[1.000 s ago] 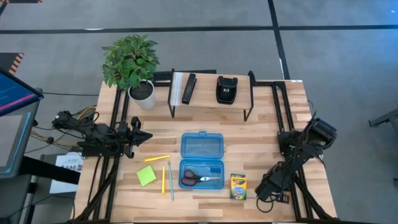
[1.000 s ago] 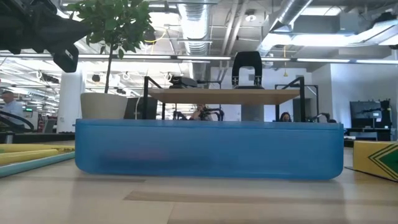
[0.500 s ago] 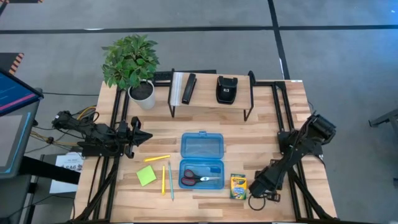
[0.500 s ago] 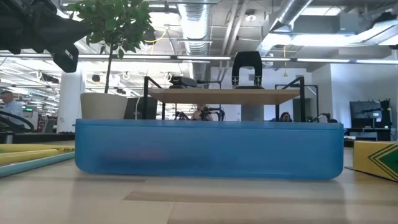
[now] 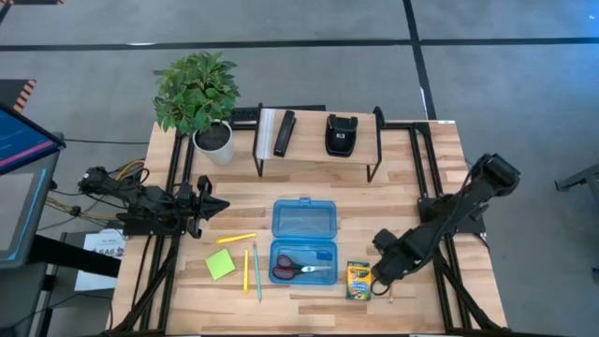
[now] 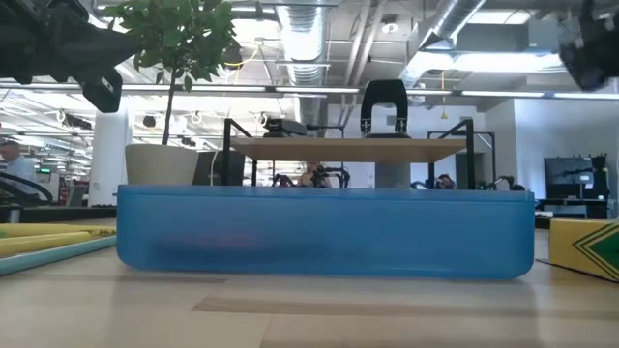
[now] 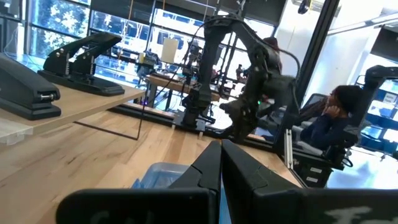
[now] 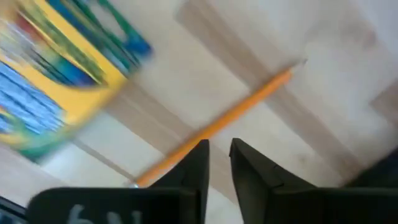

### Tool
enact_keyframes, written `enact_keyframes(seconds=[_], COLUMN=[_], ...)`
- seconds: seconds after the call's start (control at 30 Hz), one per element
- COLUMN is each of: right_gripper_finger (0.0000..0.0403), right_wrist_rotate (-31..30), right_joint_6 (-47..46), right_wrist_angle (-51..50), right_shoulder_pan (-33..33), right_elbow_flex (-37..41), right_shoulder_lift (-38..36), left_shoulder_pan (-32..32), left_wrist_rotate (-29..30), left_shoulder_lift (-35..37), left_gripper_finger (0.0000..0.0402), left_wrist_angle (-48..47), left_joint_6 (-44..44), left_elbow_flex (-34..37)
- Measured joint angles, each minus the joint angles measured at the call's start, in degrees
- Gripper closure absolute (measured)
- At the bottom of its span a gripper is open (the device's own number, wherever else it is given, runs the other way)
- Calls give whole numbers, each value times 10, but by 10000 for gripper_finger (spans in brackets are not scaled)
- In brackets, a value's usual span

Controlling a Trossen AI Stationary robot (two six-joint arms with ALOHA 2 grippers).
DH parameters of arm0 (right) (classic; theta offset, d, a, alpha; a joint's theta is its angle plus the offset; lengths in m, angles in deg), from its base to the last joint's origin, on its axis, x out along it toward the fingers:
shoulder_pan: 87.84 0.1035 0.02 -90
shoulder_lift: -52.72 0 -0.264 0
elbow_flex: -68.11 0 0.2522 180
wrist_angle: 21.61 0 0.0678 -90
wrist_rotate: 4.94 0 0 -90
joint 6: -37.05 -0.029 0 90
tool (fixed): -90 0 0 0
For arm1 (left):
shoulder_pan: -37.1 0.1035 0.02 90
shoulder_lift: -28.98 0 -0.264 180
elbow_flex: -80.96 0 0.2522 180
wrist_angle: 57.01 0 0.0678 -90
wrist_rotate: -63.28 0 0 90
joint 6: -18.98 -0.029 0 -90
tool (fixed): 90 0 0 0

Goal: Pack school essentials
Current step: Put the orange pencil into the supply box

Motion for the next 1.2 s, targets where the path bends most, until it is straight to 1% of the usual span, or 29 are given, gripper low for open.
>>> enact_keyframes(seconds=[0.1,0.2,0.33,0.43,0.57,0.7,0.8,0.93,1.03,1.13,1.2], right_gripper_finger=[264,222,176,158,155,158,160,162,162,163,163], right_wrist_rotate=[-52,-94,-108,-108,-108,-119,-130,-170,-177,-170,-151], right_joint_6=[-42,-88,-138,-154,-151,-138,-136,-165,-177,-162,-145], right_wrist_angle=[2,0,1,6,28,42,88,174,214,242,252], right_shoulder_pan=[14,27,36,36,36,35,35,33,17,-6,-23], right_elbow_flex=[0,0,0,0,1,6,43,121,163,171,170], right_shoulder_lift=[-27,-40,-24,8,46,61,32,-34,-66,-65,-49], left_shoulder_pan=[0,0,0,0,0,0,0,0,0,0,0], left_wrist_rotate=[0,0,-1,-1,-2,-2,-2,-2,-1,5,8], left_shoulder_lift=[0,0,0,0,0,0,0,0,0,0,0], left_gripper_finger=[401,401,401,401,401,401,401,401,401,401,401], left_wrist_angle=[0,0,0,0,0,0,0,0,0,0,0], left_joint_6=[0,0,3,4,4,4,4,4,4,3,0], left_elbow_flex=[0,0,0,0,0,0,0,0,0,0,0])
